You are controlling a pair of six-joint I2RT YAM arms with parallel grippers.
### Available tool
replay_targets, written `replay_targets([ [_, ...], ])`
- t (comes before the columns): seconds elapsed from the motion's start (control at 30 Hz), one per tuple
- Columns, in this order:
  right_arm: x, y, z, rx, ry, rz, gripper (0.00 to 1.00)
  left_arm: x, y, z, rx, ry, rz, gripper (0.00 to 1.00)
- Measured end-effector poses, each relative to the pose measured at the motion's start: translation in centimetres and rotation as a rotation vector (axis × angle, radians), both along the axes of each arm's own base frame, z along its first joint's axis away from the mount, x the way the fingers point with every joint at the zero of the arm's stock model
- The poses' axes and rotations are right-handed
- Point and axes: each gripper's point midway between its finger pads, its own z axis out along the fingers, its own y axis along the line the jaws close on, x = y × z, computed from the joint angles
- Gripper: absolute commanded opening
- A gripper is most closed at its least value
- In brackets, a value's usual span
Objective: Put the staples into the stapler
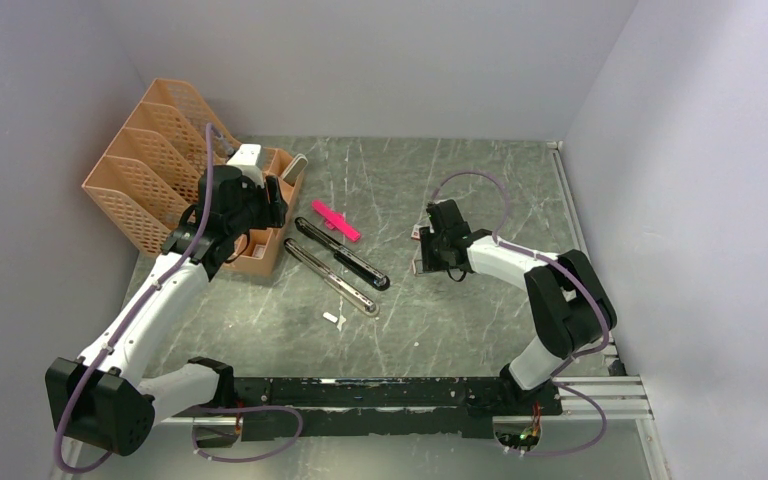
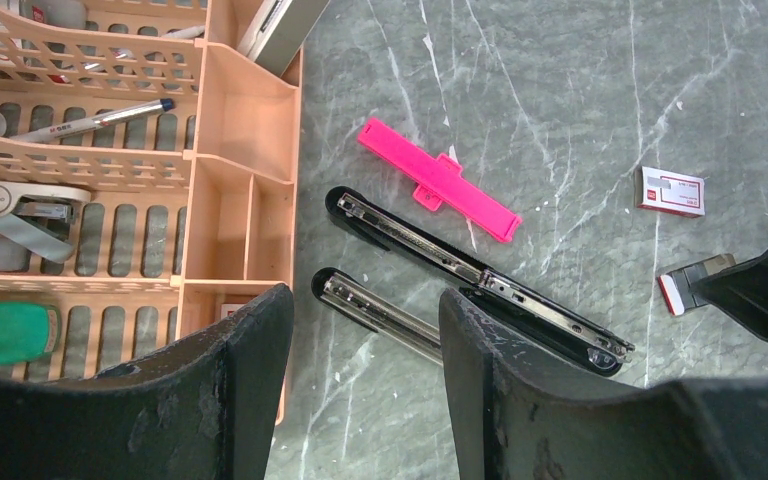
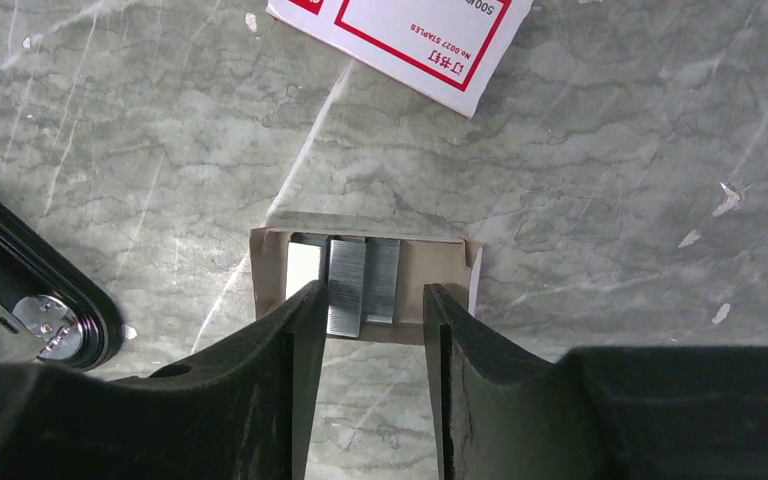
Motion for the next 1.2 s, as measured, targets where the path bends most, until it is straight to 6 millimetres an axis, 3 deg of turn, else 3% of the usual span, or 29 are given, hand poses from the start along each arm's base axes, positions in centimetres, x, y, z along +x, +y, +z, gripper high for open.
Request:
replay_targets([
  [0.3, 0.01, -0.13, -0.02, -0.006, -0.001, -0.003, 0.33, -0.01, -0.04, 0.00, -0.001, 0.000, -0.002, 0.60],
  [0.6, 0.00, -0.15, -0.02, -0.007, -0.001, -0.004, 0.41, -0.02, -0.06, 0.00, -0.002, 0.001, -0.003, 0.60],
  [1.03, 0.01, -0.14, 0.00, -0.006, -0.001, -0.003, 0.42, 0.03, -0.21, 0.13, -0.007, -0.005, -0.010, 0.60],
  [1.2, 0.01, -0.16, 0.00, -0.007, -0.001, -0.004, 0.37, 0.03, -0.22, 0.14, -0.007, -0.005, -0.010, 0.60],
])
